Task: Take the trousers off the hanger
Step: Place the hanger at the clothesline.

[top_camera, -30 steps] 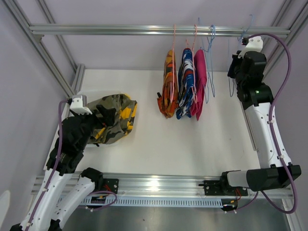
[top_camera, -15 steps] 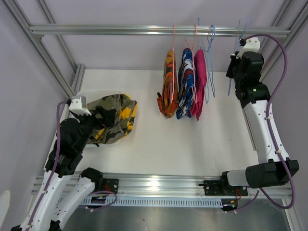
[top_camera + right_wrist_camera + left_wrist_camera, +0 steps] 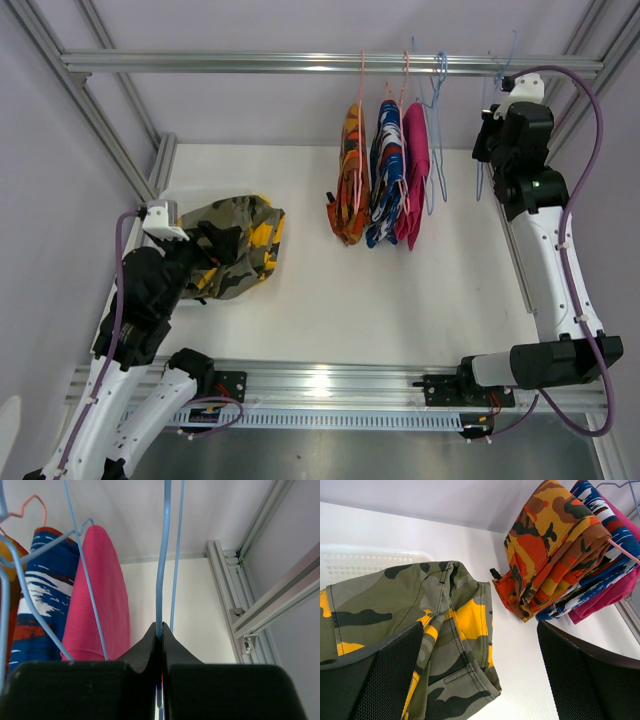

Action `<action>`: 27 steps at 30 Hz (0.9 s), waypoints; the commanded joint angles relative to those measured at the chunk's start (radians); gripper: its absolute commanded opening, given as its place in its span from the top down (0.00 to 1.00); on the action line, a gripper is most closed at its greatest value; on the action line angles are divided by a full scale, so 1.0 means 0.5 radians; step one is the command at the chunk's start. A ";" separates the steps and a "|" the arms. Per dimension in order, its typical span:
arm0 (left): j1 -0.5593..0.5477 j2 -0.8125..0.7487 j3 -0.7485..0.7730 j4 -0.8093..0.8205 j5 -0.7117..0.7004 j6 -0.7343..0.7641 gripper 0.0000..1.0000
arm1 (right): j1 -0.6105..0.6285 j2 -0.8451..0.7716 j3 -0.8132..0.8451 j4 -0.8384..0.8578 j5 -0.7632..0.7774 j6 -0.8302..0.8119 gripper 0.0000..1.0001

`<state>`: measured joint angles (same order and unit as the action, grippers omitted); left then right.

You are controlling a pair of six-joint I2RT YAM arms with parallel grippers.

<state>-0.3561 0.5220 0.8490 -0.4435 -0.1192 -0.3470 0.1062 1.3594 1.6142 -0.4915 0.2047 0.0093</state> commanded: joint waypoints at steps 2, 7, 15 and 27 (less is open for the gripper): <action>-0.009 -0.016 0.008 0.049 0.036 0.013 0.01 | -0.013 0.125 0.315 -0.253 -0.005 0.061 1.00; -0.009 -0.022 0.008 0.043 0.027 0.016 0.01 | -0.034 0.177 0.471 -0.364 -0.029 0.064 1.00; -0.009 -0.022 0.011 0.046 0.024 0.016 0.01 | -0.077 0.315 0.659 -0.618 -0.139 0.150 1.00; -0.006 -0.041 0.005 0.043 0.008 0.022 0.01 | -0.081 0.358 0.616 -0.692 -0.231 0.193 1.00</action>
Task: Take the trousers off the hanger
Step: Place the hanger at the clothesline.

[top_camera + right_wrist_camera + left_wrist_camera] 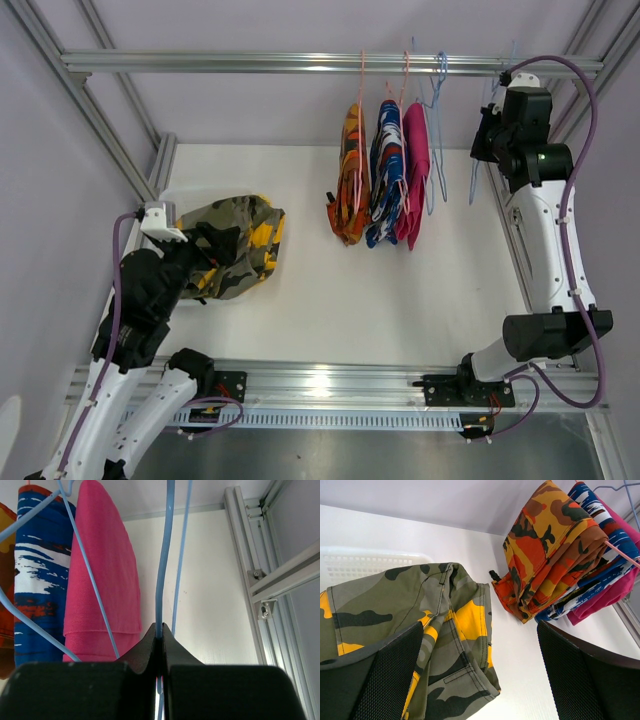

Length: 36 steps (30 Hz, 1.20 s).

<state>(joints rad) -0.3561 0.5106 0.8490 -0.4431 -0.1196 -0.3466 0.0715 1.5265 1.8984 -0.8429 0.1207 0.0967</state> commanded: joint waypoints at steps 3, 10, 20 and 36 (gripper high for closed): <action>-0.006 -0.027 0.005 0.049 0.003 0.021 0.01 | -0.011 0.027 0.023 0.026 -0.076 0.015 1.00; -0.009 -0.030 0.008 0.043 -0.003 0.027 0.01 | -0.014 0.055 0.008 0.044 -0.070 0.003 1.00; -0.009 -0.027 0.008 0.043 0.000 0.027 0.00 | -0.011 -0.092 -0.222 0.133 -0.005 0.003 0.98; -0.018 -0.024 0.005 0.042 0.006 0.021 0.01 | -0.014 -0.341 -0.355 0.087 0.022 0.046 0.49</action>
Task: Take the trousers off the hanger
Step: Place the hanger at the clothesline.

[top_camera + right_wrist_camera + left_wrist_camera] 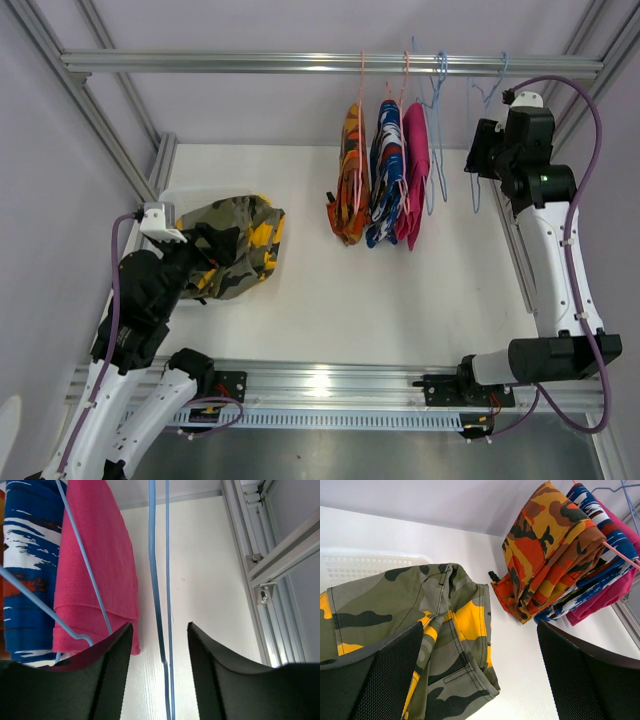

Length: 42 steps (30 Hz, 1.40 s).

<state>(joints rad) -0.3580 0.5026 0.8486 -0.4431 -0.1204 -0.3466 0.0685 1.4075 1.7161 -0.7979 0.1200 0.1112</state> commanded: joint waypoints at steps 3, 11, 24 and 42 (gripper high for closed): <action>-0.020 -0.005 0.006 0.042 -0.002 0.024 0.00 | -0.008 -0.158 0.028 -0.052 0.030 0.023 0.43; -0.023 -0.011 0.009 0.039 -0.008 0.027 0.01 | 0.007 -0.317 0.179 -0.171 0.189 0.051 0.40; -0.051 -0.002 0.006 0.039 -0.020 0.034 0.01 | 0.461 -0.199 0.433 -0.079 0.493 -0.029 0.65; -0.066 0.019 0.002 0.033 -0.075 0.061 0.01 | 0.532 0.207 0.578 0.059 0.426 -0.103 0.66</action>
<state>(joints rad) -0.3828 0.5034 0.8486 -0.4435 -0.1501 -0.3382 0.3321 1.4902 1.9636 -0.8162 0.3508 0.0742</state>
